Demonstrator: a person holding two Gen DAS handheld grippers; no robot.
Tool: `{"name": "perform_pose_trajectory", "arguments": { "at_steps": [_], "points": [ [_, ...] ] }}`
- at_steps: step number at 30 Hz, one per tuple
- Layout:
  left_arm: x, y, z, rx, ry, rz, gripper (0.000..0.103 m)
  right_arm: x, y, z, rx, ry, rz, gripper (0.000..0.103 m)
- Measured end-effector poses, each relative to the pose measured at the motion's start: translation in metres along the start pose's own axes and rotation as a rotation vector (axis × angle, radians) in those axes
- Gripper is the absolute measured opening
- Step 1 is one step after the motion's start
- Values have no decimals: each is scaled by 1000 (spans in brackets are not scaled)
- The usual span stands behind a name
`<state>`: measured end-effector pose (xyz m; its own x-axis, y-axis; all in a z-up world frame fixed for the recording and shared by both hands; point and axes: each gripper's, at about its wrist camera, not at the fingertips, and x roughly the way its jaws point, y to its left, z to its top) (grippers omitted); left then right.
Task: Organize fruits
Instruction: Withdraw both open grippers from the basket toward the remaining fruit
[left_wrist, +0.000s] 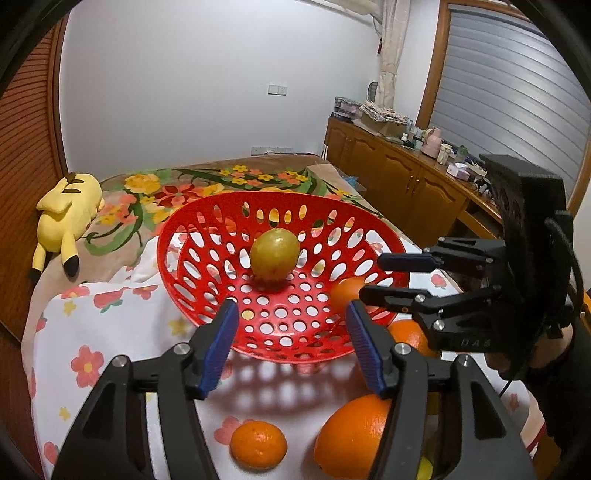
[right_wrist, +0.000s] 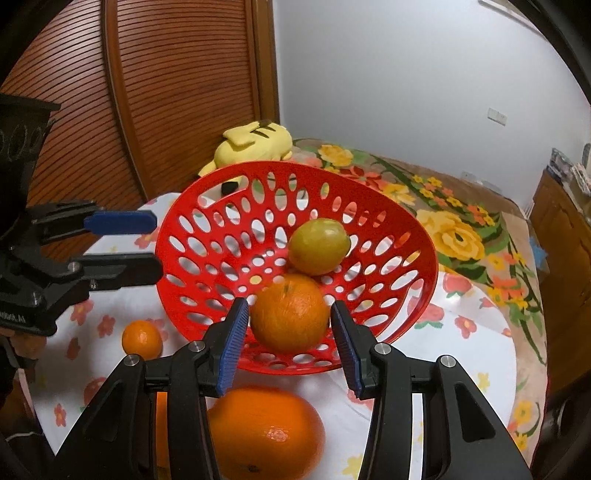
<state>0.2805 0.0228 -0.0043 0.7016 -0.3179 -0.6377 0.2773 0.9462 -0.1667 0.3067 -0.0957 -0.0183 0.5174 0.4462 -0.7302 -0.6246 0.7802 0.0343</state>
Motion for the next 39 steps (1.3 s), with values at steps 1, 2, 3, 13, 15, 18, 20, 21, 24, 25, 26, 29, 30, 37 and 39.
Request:
{"name": "perform_pose_trajectory", "arguments": {
  "at_steps": [1,2,3,13,15,18,20,21,24,25,26,29,30,37,39],
  "points": [
    [-1,0,-1,0,0,2,61,-1,1,1,0,-3,-2,46],
    [-2,0,-2,0,-1,3,61,-3,1,1,0,-7,-4,46],
    [-3,1,-3,-1,-2,4,61,-4,2,2,0,-9,-6,46],
    [-26,-7,-12,8,-30,12,64,-37,15,0,0,-60,-29,46],
    [-33,-9,-15,14,-38,16,65,-48,18,-4,4,-75,-36,46],
    [-43,-14,-21,23,-53,21,66,-63,24,-10,11,-95,-46,46],
    [-51,-18,-26,27,-64,20,69,-74,29,-16,16,-108,-54,46],
    [-56,-20,-30,32,-71,21,69,-78,32,-18,18,-112,-57,46],
    [-66,-25,-38,39,-81,24,71,-92,40,-29,27,-126,-71,46],
    [-70,-26,-40,40,-84,24,72,-95,42,-32,31,-129,-75,46],
    [-73,-27,-43,41,-88,24,72,-99,45,-35,33,-132,-77,46],
    [-80,-30,-50,39,-91,22,72,-109,52,-46,45,-141,-88,47],
    [-81,-30,-53,40,-91,21,72,-112,54,-50,49,-145,-93,48],
    [-85,-27,-70,22,-87,21,72,-135,12,-81,125,-192,-189,53],
    [-84,-25,-73,8,-84,18,72,-137,2,-83,121,-191,-229,54]
  ]
}}
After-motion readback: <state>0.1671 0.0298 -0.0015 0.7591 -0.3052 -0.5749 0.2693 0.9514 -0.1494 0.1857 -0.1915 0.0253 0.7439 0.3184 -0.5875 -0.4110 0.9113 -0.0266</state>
